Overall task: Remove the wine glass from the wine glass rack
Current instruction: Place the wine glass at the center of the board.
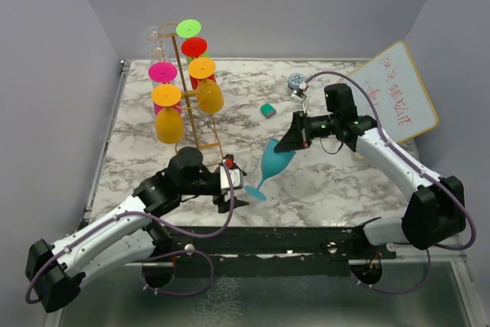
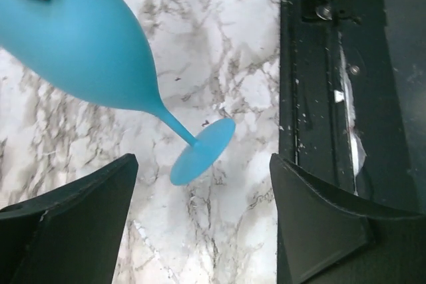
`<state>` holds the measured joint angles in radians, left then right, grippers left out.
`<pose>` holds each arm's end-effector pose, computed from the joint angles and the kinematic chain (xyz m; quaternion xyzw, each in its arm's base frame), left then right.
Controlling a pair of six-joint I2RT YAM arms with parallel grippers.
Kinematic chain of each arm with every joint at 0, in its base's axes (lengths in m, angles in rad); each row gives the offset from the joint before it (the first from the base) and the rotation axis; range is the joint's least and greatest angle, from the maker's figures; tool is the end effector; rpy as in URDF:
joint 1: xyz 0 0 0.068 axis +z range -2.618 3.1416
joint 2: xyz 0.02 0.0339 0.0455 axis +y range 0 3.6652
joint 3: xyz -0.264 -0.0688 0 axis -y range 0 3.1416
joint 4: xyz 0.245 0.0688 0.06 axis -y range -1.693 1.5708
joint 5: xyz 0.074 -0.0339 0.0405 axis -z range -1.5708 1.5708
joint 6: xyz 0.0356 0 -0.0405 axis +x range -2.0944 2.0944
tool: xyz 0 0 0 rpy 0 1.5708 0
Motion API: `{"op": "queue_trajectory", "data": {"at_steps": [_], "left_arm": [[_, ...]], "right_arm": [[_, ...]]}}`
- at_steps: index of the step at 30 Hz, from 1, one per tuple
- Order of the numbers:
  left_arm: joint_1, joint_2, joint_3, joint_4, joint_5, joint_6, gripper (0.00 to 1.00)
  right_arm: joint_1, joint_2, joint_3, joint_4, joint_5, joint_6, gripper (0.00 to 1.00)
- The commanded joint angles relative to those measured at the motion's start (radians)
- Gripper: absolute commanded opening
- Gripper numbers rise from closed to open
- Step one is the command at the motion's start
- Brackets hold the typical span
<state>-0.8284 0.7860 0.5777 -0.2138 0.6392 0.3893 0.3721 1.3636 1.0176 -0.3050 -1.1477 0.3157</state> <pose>0.1054 -0.1463 0.2663 0.5959 0.5562 -0.3698 0.4459 0.2556 0.1346 0.2915 -0.2621 0.7455 0.5837 0.1869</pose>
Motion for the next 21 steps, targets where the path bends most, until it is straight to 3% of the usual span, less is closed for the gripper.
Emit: {"op": "queue_trajectory", "data": {"at_steps": [1,6,10,13,17,21], "left_arm": [[0.003,-0.033,0.027,0.062,-0.168,-0.132,0.87],[0.003,0.013,0.085,0.033,-0.338,-0.312,0.98],[0.003,0.084,0.133,0.005,-0.397,-0.452,0.99],[0.002,0.168,0.208,-0.056,-0.482,-0.608,0.99],[0.003,0.213,0.218,-0.007,-0.337,-0.678,0.99],[0.002,0.185,0.161,0.090,-0.224,-0.727,0.99]], "right_arm": [[0.004,0.017,0.109,-0.222,0.363,-0.083,0.01],[0.004,-0.025,0.172,-0.261,0.740,-0.093,0.00],[0.004,-0.047,0.221,-0.286,1.090,-0.098,0.00],[0.003,-0.044,0.239,-0.270,1.135,-0.088,0.01],[0.003,-0.017,0.249,-0.225,1.143,-0.095,0.00],[0.003,0.061,0.317,-0.254,1.250,-0.103,0.00]]}}
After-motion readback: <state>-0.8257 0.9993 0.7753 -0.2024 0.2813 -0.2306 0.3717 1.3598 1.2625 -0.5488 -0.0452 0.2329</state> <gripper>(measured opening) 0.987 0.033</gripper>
